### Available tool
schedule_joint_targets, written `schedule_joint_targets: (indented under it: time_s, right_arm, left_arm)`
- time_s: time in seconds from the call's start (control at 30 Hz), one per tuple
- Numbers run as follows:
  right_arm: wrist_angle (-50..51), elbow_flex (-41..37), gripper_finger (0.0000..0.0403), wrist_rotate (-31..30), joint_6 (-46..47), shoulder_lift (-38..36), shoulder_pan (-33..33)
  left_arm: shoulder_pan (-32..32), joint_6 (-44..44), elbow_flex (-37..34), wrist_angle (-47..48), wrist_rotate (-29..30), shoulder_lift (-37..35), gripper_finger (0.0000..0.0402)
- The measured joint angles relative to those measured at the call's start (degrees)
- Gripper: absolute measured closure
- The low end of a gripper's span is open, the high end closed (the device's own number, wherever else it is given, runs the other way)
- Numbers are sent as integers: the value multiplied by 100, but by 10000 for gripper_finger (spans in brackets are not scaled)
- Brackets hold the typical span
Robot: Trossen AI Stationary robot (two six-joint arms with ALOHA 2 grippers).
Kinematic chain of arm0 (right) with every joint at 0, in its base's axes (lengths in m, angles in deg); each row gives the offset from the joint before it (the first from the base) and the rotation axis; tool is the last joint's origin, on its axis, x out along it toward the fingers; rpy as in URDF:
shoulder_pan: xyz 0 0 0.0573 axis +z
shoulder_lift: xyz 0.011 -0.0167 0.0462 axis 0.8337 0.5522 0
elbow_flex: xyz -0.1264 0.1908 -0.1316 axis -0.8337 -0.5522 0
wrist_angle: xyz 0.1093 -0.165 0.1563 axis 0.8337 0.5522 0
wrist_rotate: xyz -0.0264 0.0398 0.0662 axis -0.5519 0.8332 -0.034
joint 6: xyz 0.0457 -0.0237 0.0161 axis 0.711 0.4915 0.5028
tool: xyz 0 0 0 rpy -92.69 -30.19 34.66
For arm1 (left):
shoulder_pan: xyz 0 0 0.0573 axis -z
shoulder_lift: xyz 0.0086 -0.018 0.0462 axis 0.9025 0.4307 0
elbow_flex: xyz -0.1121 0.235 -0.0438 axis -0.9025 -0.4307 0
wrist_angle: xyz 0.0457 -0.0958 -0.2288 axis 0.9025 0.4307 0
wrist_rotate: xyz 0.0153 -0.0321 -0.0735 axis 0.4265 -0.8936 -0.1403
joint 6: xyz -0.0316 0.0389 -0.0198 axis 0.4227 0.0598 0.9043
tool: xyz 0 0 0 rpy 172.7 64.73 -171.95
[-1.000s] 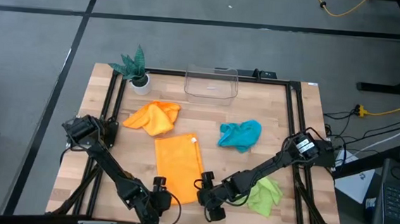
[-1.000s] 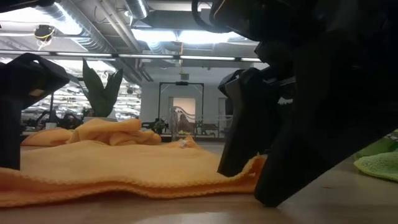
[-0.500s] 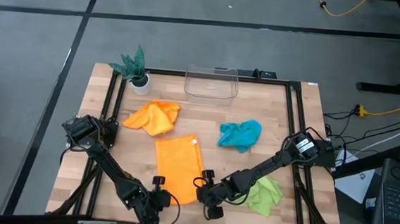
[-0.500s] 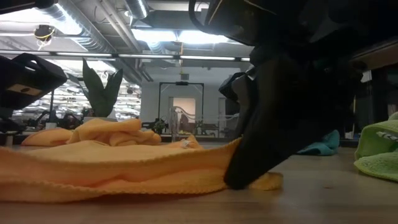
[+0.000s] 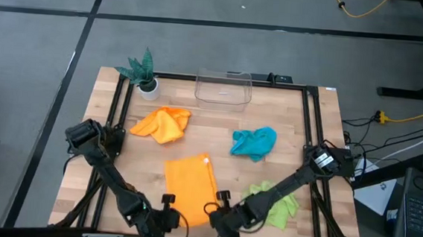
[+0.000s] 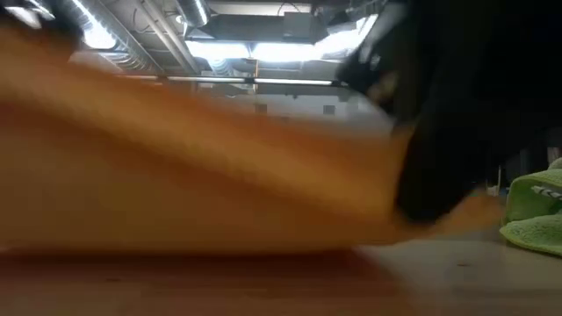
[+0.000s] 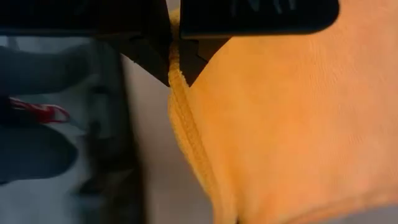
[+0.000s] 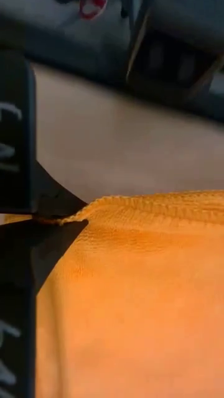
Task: Fold microfiber towels
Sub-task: Fold the bottom orange microfiber towel
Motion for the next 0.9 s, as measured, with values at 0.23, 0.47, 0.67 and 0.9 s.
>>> schedule_joint_targets:
  time_s: [0.23,0.47,0.67,0.9]
  right_arm:
    - [954,1180,398,-1087,128,-9,537]
    - [1551,1816,400,-2144,-186,-34,592]
    - [1569,1590,401,-1978,-210,-35,125]
    - [1058,1020,401,-1596,-344,-35,-438]
  left_arm:
    - [275,-981,1031,236,437,-10,401]
    - [427,-1437,1579,1077,867,-19,401]
    - [471,-289,1506,2094,918,-17,401]
    - [411,402,1063,2385,778,-8,401]
